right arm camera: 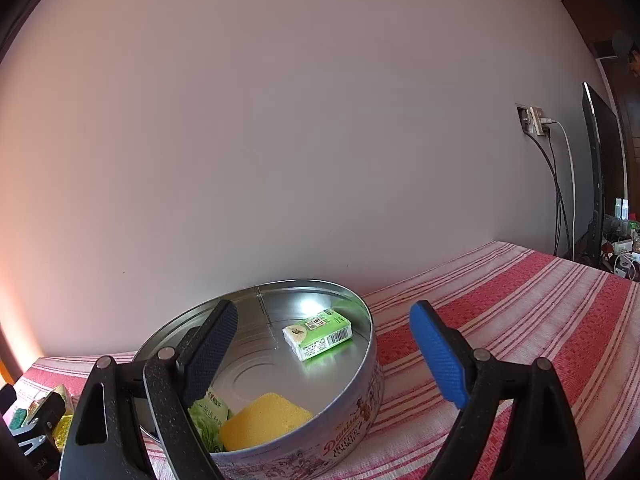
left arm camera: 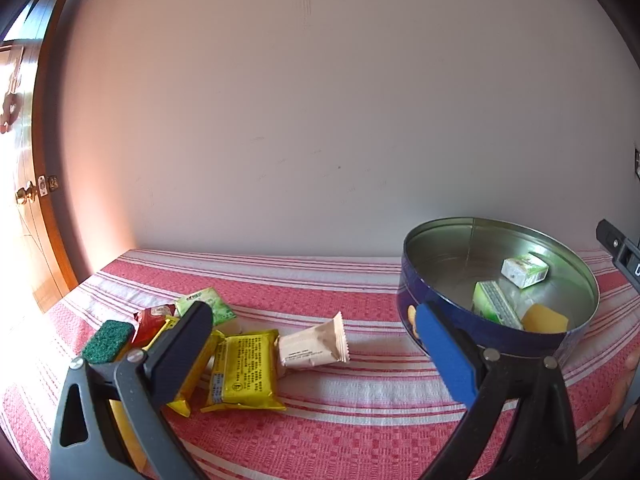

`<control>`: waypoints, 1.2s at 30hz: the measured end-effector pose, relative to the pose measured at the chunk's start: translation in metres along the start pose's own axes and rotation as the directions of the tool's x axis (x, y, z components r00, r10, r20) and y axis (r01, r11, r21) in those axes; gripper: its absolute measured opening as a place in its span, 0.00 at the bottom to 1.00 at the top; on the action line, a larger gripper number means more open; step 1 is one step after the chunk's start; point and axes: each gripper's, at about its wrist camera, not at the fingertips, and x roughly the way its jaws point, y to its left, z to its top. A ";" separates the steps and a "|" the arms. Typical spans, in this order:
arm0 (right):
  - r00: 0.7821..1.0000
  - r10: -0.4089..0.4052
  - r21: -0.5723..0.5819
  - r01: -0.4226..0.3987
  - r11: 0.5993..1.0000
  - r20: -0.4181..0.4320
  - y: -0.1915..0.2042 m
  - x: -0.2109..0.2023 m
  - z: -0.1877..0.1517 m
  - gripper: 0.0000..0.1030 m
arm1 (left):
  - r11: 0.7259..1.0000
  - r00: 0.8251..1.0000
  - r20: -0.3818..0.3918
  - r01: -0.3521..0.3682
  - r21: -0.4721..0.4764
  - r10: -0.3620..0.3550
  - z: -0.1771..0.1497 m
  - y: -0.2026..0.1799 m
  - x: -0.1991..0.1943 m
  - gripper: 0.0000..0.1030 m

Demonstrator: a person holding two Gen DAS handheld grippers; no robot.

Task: Organize objects
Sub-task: 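Move both grippers back toward the remaining pile, then grasp the yellow-green sponge with the left gripper while the right gripper grasps the cream wrapper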

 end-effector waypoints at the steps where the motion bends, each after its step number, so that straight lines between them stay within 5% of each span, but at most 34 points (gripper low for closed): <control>1: 1.000 -0.004 0.000 0.004 1.000 0.004 0.001 -0.004 -0.001 0.87 | 1.000 1.000 -0.001 -0.001 0.000 0.001 0.000 0.003 -0.001 1.00; 17: 0.993 0.109 -0.028 -0.110 0.994 -0.050 0.035 -0.059 -0.022 0.87 | 1.000 0.999 -0.029 -0.026 0.007 0.027 -0.009 0.047 -0.015 1.00; 24: 0.970 0.207 -0.082 -0.218 0.973 -0.127 0.077 -0.074 -0.036 0.87 | 0.998 0.991 -0.119 -0.067 -0.021 0.064 -0.017 0.090 -0.013 1.00; 29: 0.946 0.268 -0.105 -0.290 0.951 -0.183 0.110 -0.082 -0.049 0.87 | 0.993 0.975 -0.209 -0.090 -0.081 0.071 -0.027 0.122 -0.012 1.00; 36: 0.898 0.333 -0.107 -0.376 0.920 -0.288 0.152 -0.082 -0.065 0.87 | 0.973 0.920 -0.392 -0.114 -0.201 0.027 -0.046 0.164 0.014 0.98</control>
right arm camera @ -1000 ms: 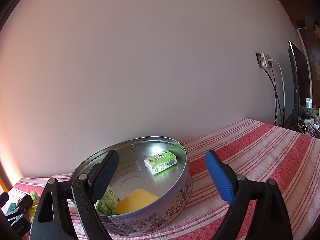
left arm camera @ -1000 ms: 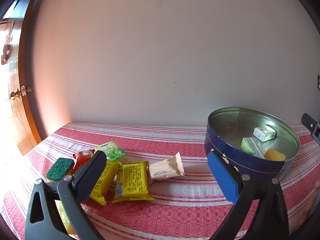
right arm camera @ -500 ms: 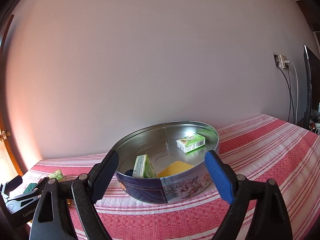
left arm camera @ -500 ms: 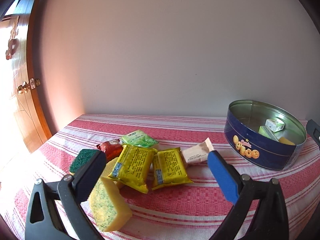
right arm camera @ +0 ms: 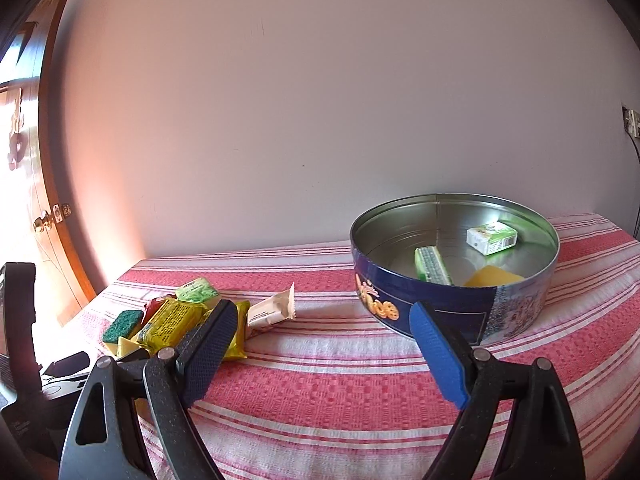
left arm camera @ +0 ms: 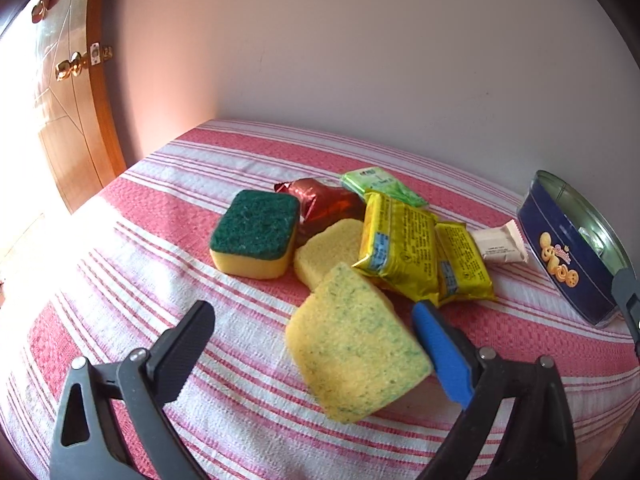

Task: Organize objects
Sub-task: 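Grasp the yellow-green sponge with the left gripper while the right gripper grasps the cream wrapper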

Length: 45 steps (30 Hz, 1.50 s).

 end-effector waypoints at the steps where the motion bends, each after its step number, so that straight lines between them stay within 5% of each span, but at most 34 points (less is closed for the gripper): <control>1: 1.000 0.004 -0.005 -0.004 1.000 -0.012 0.004 0.002 -0.001 0.87 | 0.999 0.999 -0.019 0.034 -0.015 -0.035 0.000 0.004 0.003 0.98; 4: 0.999 0.009 -0.019 -0.009 1.000 -0.041 0.013 0.005 -0.003 0.87 | 0.995 0.993 -0.064 0.100 -0.022 -0.101 -0.003 0.009 0.010 0.96; 9: 0.995 0.015 0.008 -0.014 1.000 -0.100 0.012 0.017 -0.003 0.87 | 0.977 0.972 -0.098 0.212 -0.017 -0.213 -0.005 0.010 0.013 0.76; 12: 0.989 0.026 0.059 -0.018 0.998 -0.148 0.002 0.028 -0.004 0.87 | 0.970 0.964 -0.112 0.244 0.018 -0.241 -0.007 0.003 0.012 0.63; 18: 0.971 0.060 0.156 -0.023 0.987 -0.231 -0.016 0.046 -0.009 0.87 | 0.975 0.974 -0.079 0.218 0.048 -0.214 -0.009 0.003 0.002 0.57; 25: 0.964 0.055 0.107 -0.028 0.994 -0.261 -0.006 0.071 -0.002 0.87 | 0.977 0.974 0.086 0.201 0.074 -0.207 0.010 0.019 -0.037 0.57; 30: 0.938 0.087 0.121 -0.049 0.991 -0.336 0.002 0.107 0.002 0.86 | 0.986 0.966 0.197 0.154 0.069 -0.165 0.042 0.024 -0.048 0.58; 37: 0.911 0.102 0.101 -0.066 0.993 -0.399 0.017 0.143 0.007 0.73 | 0.995 0.961 0.259 0.078 0.069 -0.093 0.091 -0.002 -0.029 0.58; 41: 0.898 0.111 0.083 -0.084 0.993 -0.426 0.022 0.152 0.009 0.51 | 0.998 0.961 0.274 0.016 0.066 -0.033 0.103 -0.018 -0.010 0.58; 45: 0.891 0.158 0.105 -0.125 0.987 -0.426 0.019 0.147 0.007 0.30 | 0.997 0.963 0.259 0.065 0.037 -0.072 0.095 -0.019 0.009 0.58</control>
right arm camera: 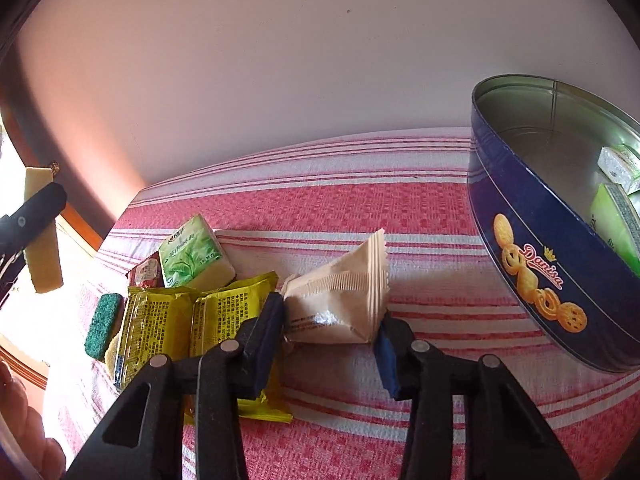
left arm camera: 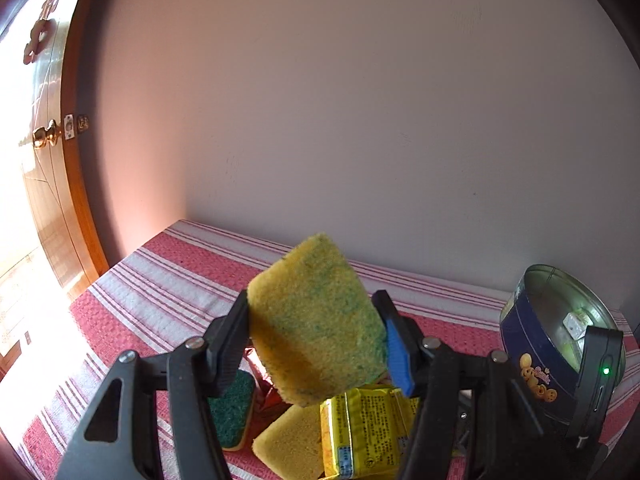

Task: Organize objects
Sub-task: 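Grasp the yellow-green sponge with the left gripper while the right gripper grasps the cream wrapper, then carry both items over the tin and open both grippers to drop them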

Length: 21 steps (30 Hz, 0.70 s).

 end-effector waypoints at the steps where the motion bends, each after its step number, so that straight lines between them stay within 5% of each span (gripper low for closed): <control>1: 1.000 0.007 -0.003 -0.007 1.000 0.005 -0.002 -0.001 0.001 0.26 | 1.000 1.000 -0.012 0.002 0.008 -0.002 -0.004 0.000 0.004 0.58; 5: 0.991 0.015 -0.045 -0.009 0.999 0.133 0.005 -0.024 0.002 0.26 | 0.999 1.000 0.005 -0.020 0.045 0.020 -0.012 -0.004 0.006 0.58; 10: 0.946 0.010 -0.075 0.015 0.997 0.324 0.001 -0.078 0.005 0.26 | 0.999 0.996 0.084 0.034 0.032 -0.036 -0.013 -0.007 -0.008 0.58; 15: 0.907 -0.081 -0.093 0.131 0.987 0.413 -0.018 -0.108 -0.001 0.26 | 0.995 0.996 0.067 0.054 0.079 -0.060 -0.025 -0.029 -0.011 0.58; 21: 0.886 -0.130 -0.021 0.156 0.988 0.445 -0.063 -0.133 0.001 0.26 | 0.978 0.988 0.110 0.087 0.188 -0.110 -0.038 -0.076 -0.030 0.59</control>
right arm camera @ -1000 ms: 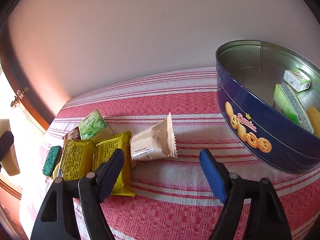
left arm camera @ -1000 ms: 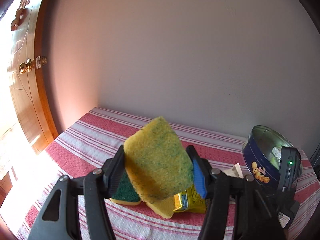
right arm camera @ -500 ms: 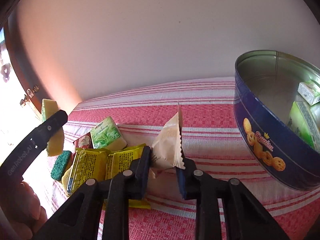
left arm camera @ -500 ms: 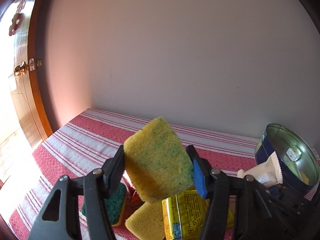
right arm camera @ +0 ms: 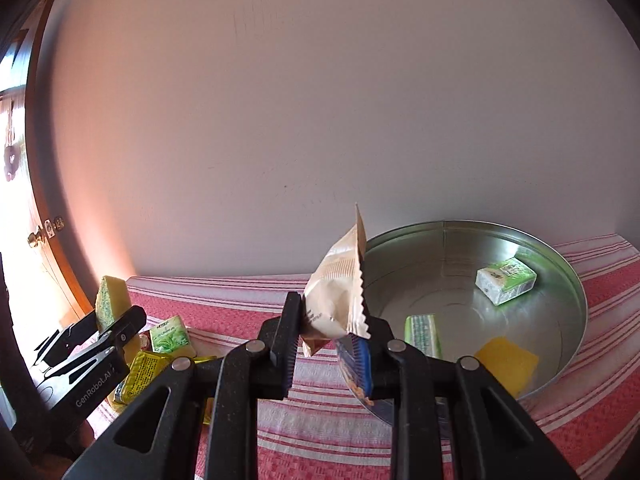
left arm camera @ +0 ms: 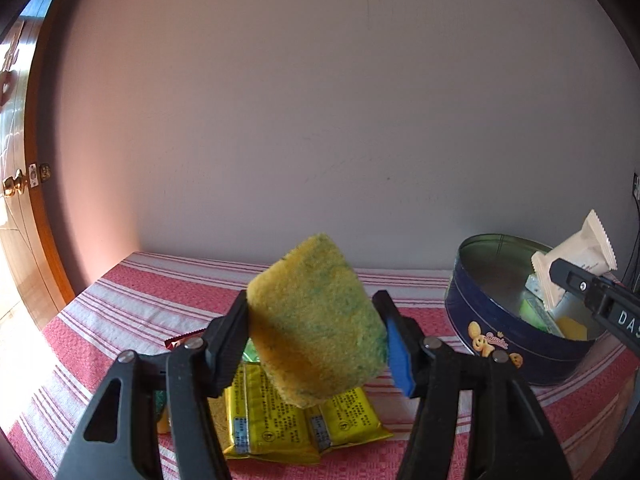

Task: Organize objects
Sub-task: 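Carry both items over the tin and open both grippers to drop them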

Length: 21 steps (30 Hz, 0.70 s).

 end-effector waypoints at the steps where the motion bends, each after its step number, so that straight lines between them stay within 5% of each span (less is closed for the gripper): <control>1: 1.000 -0.008 0.006 0.008 1.000 0.001 -0.008 -0.001 0.002 0.26 | 1.000 1.000 0.004 0.002 0.014 -0.002 0.001 -0.008 -0.003 0.59; 21: 0.984 -0.165 -0.008 0.166 0.986 0.075 -0.108 -0.030 0.022 0.26 | 0.988 0.991 -0.002 0.137 0.072 -0.137 0.011 -0.144 -0.006 0.59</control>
